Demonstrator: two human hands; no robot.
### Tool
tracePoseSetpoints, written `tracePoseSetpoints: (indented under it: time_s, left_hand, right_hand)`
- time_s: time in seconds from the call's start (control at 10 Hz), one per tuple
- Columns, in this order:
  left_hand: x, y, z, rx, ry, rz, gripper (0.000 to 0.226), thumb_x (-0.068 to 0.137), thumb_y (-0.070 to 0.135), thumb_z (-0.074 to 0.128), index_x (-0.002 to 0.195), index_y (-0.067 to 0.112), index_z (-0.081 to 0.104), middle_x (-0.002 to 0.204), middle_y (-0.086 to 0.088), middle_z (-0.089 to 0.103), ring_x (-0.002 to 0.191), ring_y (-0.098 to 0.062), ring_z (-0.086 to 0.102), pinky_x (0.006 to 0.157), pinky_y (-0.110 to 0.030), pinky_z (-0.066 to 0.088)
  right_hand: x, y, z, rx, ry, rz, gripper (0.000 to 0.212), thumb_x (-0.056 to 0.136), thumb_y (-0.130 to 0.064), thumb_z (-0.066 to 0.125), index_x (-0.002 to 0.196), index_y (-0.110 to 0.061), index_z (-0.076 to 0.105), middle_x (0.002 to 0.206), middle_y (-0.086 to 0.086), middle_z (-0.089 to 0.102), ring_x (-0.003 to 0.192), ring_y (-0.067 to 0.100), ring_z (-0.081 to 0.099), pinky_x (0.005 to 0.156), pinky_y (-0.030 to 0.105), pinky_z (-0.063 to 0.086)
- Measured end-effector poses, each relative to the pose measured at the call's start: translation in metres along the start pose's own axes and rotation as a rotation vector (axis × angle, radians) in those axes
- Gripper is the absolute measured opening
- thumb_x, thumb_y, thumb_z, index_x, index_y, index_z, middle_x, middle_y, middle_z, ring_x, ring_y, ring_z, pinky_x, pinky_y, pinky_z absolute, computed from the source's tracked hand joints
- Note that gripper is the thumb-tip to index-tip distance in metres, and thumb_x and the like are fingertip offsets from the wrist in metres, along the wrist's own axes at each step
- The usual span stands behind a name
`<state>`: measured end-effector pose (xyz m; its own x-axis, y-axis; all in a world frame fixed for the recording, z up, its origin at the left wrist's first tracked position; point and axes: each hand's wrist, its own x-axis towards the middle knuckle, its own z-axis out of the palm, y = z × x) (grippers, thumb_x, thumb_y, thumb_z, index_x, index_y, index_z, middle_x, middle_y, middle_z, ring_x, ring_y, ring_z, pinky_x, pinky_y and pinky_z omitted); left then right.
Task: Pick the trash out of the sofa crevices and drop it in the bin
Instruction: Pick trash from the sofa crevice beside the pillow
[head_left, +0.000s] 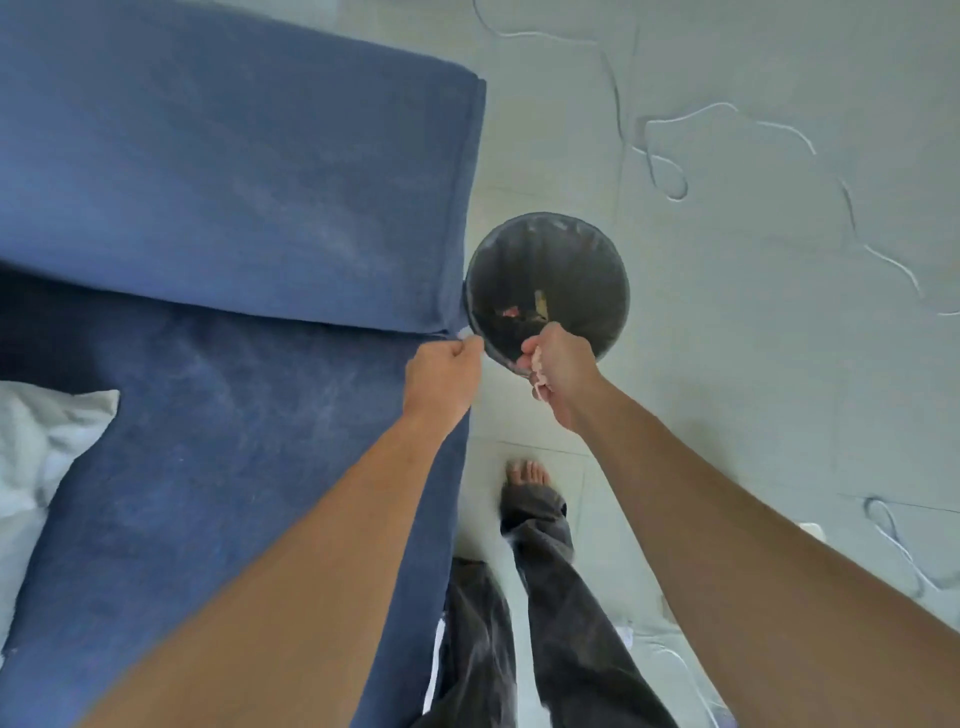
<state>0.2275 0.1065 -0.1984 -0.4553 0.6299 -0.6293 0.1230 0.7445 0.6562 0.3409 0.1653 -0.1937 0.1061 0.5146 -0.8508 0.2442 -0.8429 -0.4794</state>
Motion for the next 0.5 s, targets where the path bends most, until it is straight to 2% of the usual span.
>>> tracePoseSetpoints:
  time_s: [0.1,0.2,0.3,0.4,0.5]
  left_hand:
    - [0.010,0.017,0.028,0.029,-0.044,-0.026,0.029,0.097,0.014,0.039,0.073,0.010,0.054,0.087,-0.018,0.062,0.078,-0.027,0.047,0.071,-0.043,0.039]
    - [0.028,0.028,0.054,0.025,-0.074,-0.082,0.024,0.097,0.000,0.037,0.108,-0.006,0.057,0.118,-0.025,0.059,0.106,-0.039,0.054,0.079,-0.045,0.042]
    - [0.046,0.035,0.073,0.051,-0.054,-0.144,0.030,0.097,0.006,0.038,0.118,-0.008,0.055,0.120,-0.030,0.058,0.112,-0.046,0.054,0.088,-0.050,0.050]
    - [0.080,0.043,0.100,0.008,-0.109,-0.234,0.028,0.099,0.007,0.043,0.125,0.002,0.052,0.124,-0.021,0.059,0.112,-0.038,0.059,0.092,-0.046,0.055]
    - [0.099,0.056,0.114,0.028,-0.138,-0.214,0.034,0.098,0.013,0.053,0.131,0.004,0.048,0.127,-0.017,0.057,0.113,-0.034,0.060,0.091,-0.044,0.057]
  right_hand:
    - [0.027,0.004,-0.030,-0.027,0.013,0.055,0.028,0.094,-0.015,0.036,0.080,-0.010,0.059,0.072,0.005,0.060,0.058,0.014,0.040,0.051,0.025,0.031]
    - [0.058,0.009,-0.051,-0.035,-0.026,0.052,0.023,0.092,-0.010,0.047,0.107,-0.001,0.062,0.074,0.003,0.056,0.056,0.010,0.046,0.051,0.023,0.037]
    - [0.087,0.006,-0.060,0.005,-0.020,0.074,0.033,0.092,-0.006,0.050,0.124,0.002,0.054,0.082,0.003,0.057,0.064,0.011,0.054,0.055,0.023,0.047]
    - [0.117,-0.004,-0.060,-0.010,-0.007,0.133,0.026,0.094,-0.002,0.049,0.118,0.000,0.057,0.107,0.012,0.061,0.086,0.021,0.062,0.069,0.029,0.059]
    - [0.140,-0.020,-0.057,0.026,-0.004,0.128,0.028,0.095,-0.009,0.051,0.122,-0.004,0.054,0.106,0.009,0.059,0.080,0.019,0.060,0.065,0.027,0.059]
